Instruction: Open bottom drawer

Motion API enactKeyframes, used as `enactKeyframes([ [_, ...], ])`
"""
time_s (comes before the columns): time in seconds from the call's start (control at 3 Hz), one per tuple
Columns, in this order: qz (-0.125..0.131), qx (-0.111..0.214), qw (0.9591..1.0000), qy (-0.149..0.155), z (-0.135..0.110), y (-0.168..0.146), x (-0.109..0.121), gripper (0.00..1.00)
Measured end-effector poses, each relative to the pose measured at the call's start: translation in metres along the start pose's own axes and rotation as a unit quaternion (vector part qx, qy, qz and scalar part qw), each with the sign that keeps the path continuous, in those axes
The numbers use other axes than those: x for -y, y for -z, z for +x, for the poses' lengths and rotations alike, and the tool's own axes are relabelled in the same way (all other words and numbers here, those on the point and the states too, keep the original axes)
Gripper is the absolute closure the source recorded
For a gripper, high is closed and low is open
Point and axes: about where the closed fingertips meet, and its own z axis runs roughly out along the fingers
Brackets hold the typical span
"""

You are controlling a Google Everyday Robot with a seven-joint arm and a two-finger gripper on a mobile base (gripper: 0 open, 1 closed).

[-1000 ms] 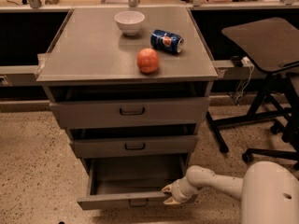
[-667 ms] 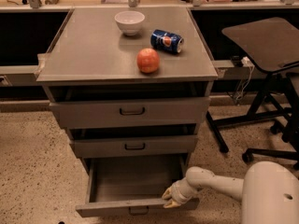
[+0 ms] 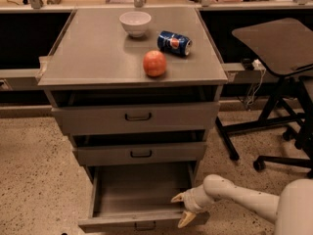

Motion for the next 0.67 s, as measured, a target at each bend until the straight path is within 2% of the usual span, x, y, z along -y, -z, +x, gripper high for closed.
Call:
enactKeyframes([
  [0.33, 0.029, 0.029, 0.9992, 0.002, -0.0182, 0.0427, -0.0013, 0.0],
  [0.67, 0.024, 0.028, 0.9993, 0.002, -0.0181, 0.0369, -0.0022, 0.0],
])
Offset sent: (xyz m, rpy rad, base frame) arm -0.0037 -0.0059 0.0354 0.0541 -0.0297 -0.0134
